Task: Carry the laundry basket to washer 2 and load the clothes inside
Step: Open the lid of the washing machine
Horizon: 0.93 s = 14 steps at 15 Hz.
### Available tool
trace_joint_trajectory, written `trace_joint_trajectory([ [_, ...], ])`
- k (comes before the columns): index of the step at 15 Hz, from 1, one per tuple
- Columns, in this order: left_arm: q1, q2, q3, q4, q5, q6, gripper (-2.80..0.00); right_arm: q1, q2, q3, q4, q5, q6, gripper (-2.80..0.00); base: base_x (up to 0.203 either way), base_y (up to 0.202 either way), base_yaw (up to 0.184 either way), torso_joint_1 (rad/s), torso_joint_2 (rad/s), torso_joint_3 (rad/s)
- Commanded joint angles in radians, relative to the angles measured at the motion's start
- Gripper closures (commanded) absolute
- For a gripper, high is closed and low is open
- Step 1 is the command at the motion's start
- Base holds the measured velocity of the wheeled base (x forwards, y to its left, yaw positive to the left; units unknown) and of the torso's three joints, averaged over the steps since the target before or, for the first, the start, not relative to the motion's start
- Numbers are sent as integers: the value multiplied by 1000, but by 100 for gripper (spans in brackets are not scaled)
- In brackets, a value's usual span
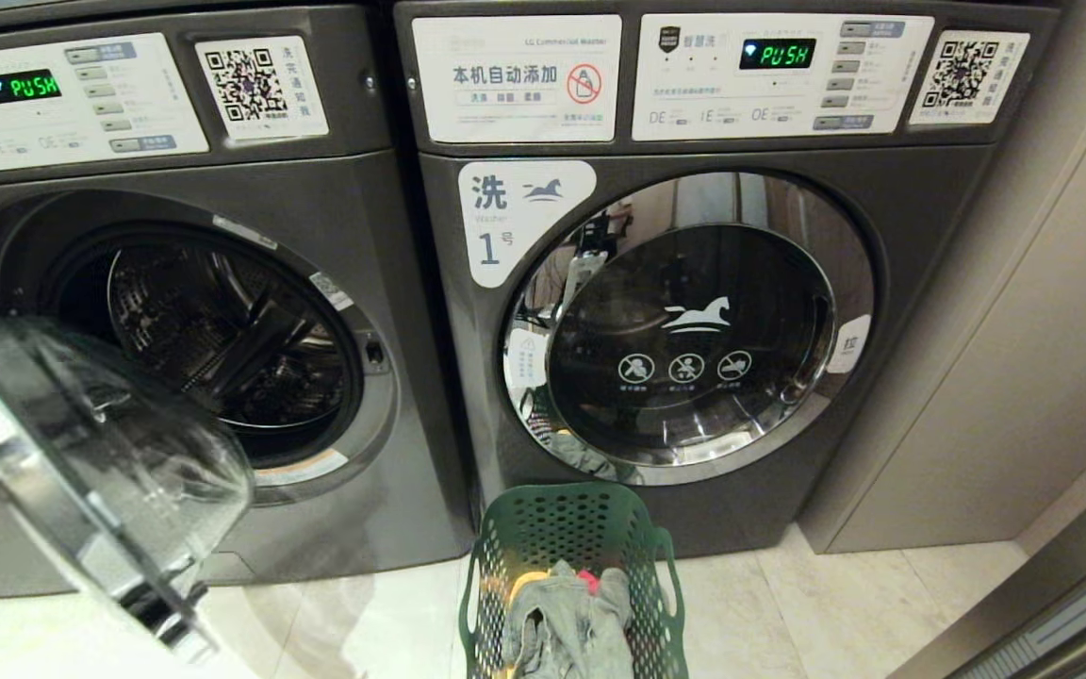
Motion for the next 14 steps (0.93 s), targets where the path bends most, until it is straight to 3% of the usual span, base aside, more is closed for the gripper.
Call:
trace_joint_trajectory([
  [1,-41,0,-105,284,-5,-6,0,1,2,0,0,0,0,0,0,0,0,0,0,0],
  [3,-108,25,-211,617,-3,24,0,1,2,0,0,0,0,0,0,0,0,0,0,0],
  [4,-177,59,-262,762,9,116,0,1,2,0,0,0,0,0,0,0,0,0,0,0],
  [5,-258,96,-280,824,47,204,0,1,2,0,0,-1,0,0,0,0,0,0,0,0],
  [6,-347,132,-293,871,139,279,0,1,2,0,0,0,0,0,0,0,0,0,0,0],
  [7,-451,166,-300,900,295,372,0,1,2,0,0,0,0,0,0,0,0,0,0,0],
  [8,-536,202,-299,921,478,515,0,1,2,0,0,0,0,0,0,0,0,0,0,0],
  [10,-606,291,-249,941,766,933,0,1,2,0,0,0,0,0,0,0,0,0,0,0],
  [11,-624,351,-203,926,855,1091,0,1,2,0,0,0,0,0,0,0,0,0,0,0],
  [13,-647,465,-93,781,967,1221,0,1,2,0,0,0,0,0,0,0,0,0,0,0],
  [14,-642,512,-58,691,1059,1290,0,1,2,0,0,0,0,0,0,0,0,0,0,0],
])
